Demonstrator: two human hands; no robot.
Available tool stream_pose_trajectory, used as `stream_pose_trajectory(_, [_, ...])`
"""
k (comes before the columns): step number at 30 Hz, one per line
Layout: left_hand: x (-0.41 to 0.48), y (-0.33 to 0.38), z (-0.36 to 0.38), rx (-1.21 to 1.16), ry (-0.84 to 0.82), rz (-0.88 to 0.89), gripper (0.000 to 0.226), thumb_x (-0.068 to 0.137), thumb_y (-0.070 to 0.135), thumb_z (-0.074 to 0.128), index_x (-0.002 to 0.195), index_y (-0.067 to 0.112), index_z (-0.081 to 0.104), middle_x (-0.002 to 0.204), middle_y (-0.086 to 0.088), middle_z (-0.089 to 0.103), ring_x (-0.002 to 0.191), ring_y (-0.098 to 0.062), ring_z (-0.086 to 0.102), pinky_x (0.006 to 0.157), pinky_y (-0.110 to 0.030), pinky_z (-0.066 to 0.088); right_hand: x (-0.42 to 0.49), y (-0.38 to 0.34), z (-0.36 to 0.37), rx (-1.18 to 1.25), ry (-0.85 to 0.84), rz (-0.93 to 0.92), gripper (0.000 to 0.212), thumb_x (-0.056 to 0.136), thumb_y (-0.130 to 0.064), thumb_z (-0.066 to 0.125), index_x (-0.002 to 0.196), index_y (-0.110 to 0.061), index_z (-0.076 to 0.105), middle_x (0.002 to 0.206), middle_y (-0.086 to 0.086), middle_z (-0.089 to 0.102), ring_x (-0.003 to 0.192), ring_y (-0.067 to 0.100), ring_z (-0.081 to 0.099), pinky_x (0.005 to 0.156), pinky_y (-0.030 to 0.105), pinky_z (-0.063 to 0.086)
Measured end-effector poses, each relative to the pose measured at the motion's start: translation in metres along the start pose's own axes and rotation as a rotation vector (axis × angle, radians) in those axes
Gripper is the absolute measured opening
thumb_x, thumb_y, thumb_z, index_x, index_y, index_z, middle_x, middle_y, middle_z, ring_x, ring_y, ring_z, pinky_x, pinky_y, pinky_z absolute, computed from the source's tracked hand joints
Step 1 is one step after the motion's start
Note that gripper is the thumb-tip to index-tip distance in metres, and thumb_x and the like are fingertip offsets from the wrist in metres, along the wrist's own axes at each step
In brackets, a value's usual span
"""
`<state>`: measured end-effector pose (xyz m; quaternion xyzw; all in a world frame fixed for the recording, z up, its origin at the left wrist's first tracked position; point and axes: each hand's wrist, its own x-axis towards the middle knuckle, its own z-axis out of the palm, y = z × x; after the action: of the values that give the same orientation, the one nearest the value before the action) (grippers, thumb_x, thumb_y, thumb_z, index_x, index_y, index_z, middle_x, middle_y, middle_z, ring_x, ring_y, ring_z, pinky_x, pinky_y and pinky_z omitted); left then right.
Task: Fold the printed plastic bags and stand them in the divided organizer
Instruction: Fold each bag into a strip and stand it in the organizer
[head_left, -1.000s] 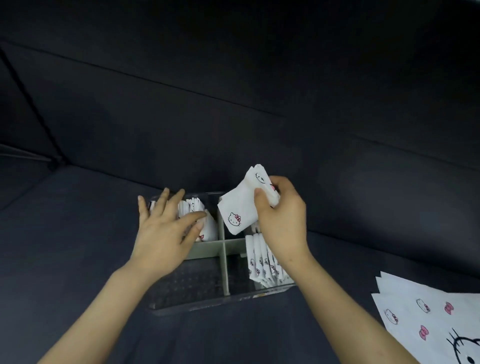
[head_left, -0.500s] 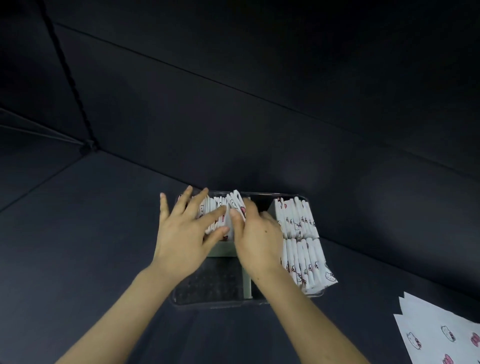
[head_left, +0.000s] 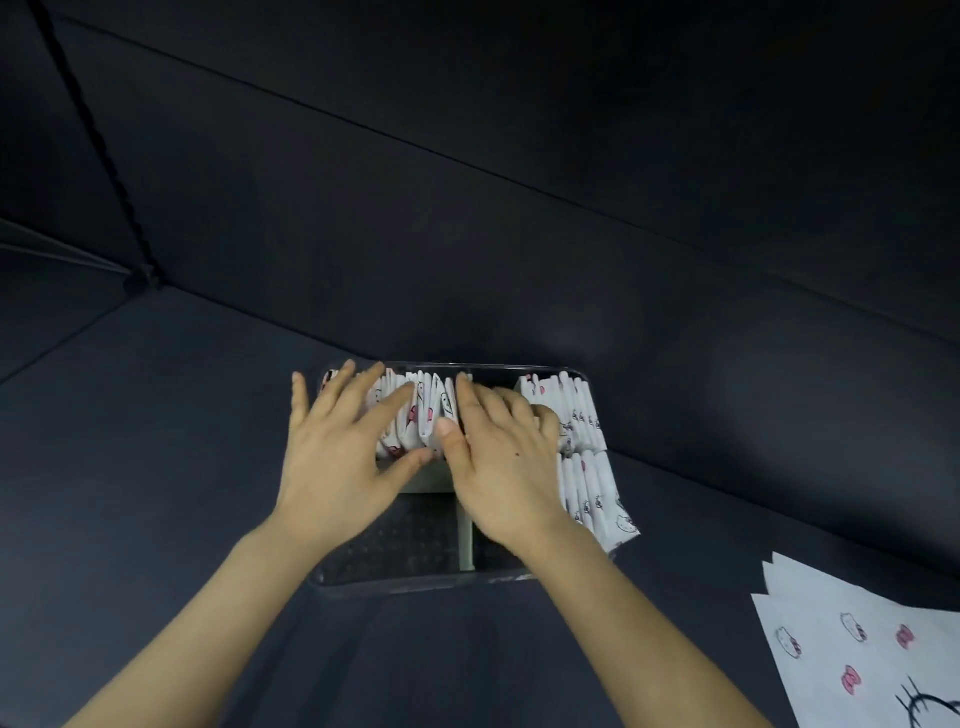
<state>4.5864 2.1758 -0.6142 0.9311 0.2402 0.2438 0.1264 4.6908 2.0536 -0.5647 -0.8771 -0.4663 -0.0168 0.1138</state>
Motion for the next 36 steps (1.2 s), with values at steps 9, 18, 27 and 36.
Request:
stream_pose_trajectory(9, [-0.013,0.101,-0.004,-0.243,0.203,0.238,0.035,0.088,0.035,0.055,0.107,0.009,0.071,0.117,-0.011,0.063,0.115,-0.03,0.055,0.11,-0.054,0.03,-0.136,0.123,-0.058,0.132,0.307,0.261,0.048,0.091,-0.043,0.037,0.12,-0.017,0.065,0.12,-0.004,0.065,0.11,0.016,0.056,0.097,0.033,0.036])
stream_pose_trajectory(18, [-0.075,0.202,0.059,-0.248,-0.166,0.725,0.029,0.093,0.031,0.055,0.11,0.014,0.071,0.115,-0.007,0.067,0.109,-0.024,0.059,0.106,-0.039,0.037,-0.306,0.25,0.0,-0.159,-0.047,0.752,0.084,0.079,-0.073,0.027,0.124,-0.012,0.063,0.131,0.013,0.059,0.121,0.037,0.055,0.1,0.056,0.039])
stream_pose_trajectory(27, [-0.109,0.204,0.121,-0.067,-0.491,0.577,0.055,0.099,0.047,0.025,0.128,0.016,0.061,0.139,-0.009,0.053,0.132,-0.028,0.046,0.112,-0.038,0.022,-0.332,0.263,0.027,0.151,0.26,0.736,0.039,0.089,-0.045,0.049,0.102,-0.02,0.075,0.119,-0.003,0.067,0.131,0.025,0.046,0.108,0.035,0.021])
stream_pose_trajectory(36, [-0.084,0.214,0.066,-0.65,-0.413,0.287,0.062,0.081,0.067,0.051,0.137,0.039,0.044,0.144,0.022,0.041,0.139,0.002,0.028,0.113,-0.012,0.019,-0.324,0.216,-0.027,0.876,0.028,0.574,0.026,0.089,-0.026,0.062,0.094,-0.049,0.072,0.106,-0.039,0.061,0.119,-0.014,0.048,0.111,0.015,0.018])
